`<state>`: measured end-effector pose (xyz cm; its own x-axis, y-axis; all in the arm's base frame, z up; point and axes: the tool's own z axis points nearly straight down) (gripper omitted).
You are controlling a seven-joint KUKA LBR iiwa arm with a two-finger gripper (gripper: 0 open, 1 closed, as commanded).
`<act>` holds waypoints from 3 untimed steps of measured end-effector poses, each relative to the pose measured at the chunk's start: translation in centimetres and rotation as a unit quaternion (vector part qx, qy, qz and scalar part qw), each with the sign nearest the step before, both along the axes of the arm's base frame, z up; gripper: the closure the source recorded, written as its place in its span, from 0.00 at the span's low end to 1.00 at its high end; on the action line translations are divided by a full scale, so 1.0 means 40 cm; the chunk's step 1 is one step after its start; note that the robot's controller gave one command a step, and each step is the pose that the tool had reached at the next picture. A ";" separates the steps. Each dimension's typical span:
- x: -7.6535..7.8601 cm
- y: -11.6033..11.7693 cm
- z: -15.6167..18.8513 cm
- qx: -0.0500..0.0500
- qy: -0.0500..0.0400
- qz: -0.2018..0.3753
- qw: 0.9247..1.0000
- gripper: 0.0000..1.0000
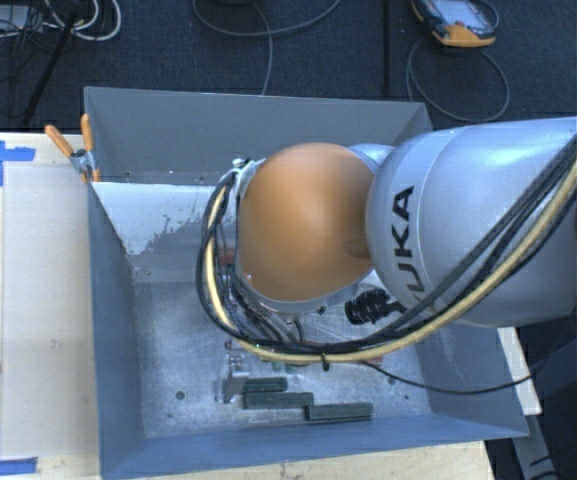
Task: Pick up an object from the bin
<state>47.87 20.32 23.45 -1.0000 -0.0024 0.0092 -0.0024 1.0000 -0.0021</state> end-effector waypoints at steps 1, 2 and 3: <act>0.005 -0.003 0.009 0.001 -0.004 -0.002 1.000 0.00; -0.003 -0.106 -0.161 0.002 -0.006 0.025 1.000 0.00; 0.015 -0.226 -0.201 0.001 -0.003 -0.042 0.999 0.00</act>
Offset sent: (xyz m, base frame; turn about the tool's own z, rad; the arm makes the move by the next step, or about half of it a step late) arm -0.0064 -0.1043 -0.1645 -0.1187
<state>48.46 11.27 15.42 -0.9966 0.0820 0.0032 0.0820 0.9966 -0.0007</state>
